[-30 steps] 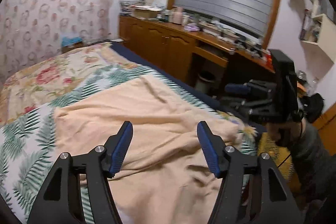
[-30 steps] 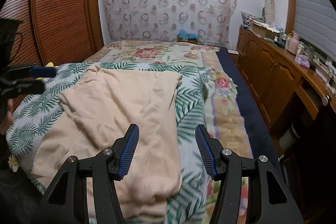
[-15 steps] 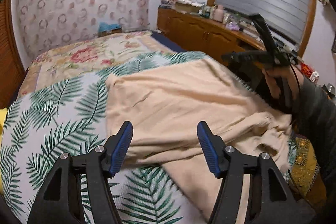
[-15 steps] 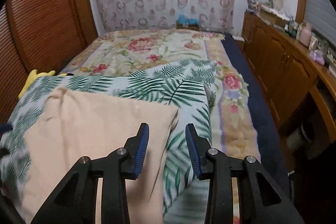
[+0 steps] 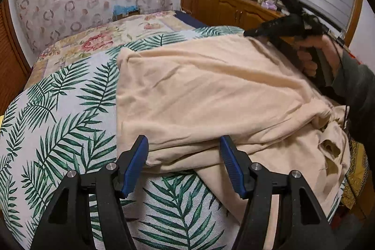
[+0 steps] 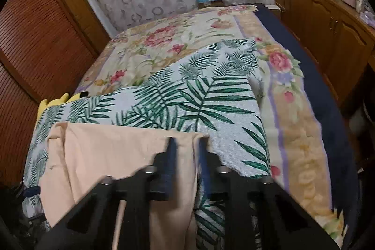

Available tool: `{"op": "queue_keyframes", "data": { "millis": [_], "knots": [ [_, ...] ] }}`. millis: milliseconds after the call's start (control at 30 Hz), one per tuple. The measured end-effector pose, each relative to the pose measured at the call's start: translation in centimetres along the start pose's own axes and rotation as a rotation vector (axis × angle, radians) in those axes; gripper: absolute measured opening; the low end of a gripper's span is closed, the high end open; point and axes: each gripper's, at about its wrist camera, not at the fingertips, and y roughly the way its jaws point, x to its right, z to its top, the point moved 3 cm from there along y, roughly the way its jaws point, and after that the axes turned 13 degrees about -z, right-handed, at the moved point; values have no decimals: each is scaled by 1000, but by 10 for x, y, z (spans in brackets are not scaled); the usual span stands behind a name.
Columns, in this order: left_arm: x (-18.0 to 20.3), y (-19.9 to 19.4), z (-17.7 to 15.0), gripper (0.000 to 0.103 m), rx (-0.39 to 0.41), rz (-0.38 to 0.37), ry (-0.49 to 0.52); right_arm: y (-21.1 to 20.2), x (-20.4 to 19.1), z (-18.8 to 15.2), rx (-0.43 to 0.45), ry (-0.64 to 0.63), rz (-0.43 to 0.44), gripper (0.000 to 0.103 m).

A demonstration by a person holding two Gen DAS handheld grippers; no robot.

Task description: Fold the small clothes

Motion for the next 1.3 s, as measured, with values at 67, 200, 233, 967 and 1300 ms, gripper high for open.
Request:
{"op": "queue_keyframes", "data": {
  "millis": [67,200,233,967,1300],
  "knots": [
    [0,5,-2,64,-18,4,-2,-7,1,-2,32,-13,-1,5],
    [4,9,-5,64,-23,31,20,-19,18,-5,80,21,-111,4],
    [4,9,-5,64,-20,31,16,-21,26,-5,80,49,-144,4],
    [13,-40,-14,65,125,-13,16,-130,-53,-127,148,-291,-37,53],
    [14,-62,-17,89,215,-9,8,-119,-69,-184,65,-389,23,53]
  ]
}}
